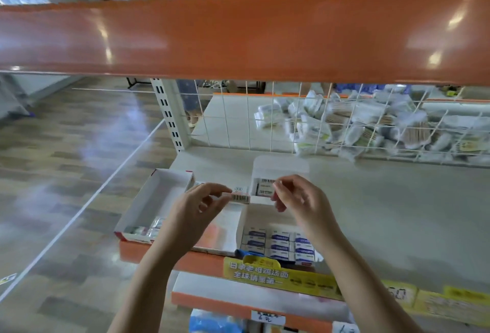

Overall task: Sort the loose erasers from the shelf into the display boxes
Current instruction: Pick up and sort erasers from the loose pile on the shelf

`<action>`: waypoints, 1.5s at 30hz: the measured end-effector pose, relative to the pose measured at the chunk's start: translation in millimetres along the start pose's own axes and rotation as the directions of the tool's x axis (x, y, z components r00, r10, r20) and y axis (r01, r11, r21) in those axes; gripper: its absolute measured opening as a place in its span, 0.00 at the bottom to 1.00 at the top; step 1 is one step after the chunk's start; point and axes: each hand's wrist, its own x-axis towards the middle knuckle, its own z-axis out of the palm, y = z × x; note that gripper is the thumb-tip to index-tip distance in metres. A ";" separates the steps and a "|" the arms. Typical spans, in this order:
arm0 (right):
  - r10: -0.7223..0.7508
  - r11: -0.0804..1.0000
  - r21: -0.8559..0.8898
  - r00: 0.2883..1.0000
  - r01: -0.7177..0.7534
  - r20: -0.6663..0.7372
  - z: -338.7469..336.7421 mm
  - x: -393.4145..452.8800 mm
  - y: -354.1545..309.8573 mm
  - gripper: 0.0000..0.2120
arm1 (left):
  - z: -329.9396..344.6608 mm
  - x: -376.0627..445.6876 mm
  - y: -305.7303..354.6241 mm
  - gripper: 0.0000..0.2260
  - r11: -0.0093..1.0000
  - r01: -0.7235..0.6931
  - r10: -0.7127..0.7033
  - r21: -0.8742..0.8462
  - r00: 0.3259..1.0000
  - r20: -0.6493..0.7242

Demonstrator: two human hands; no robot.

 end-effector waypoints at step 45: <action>0.191 0.826 -0.561 0.907 0.058 0.375 186.8 71.6 -14.1 0.09 | -143.2 -5.5 -143.7 0.10 0.979 0.202 -0.200 0.009 0.975 -0.092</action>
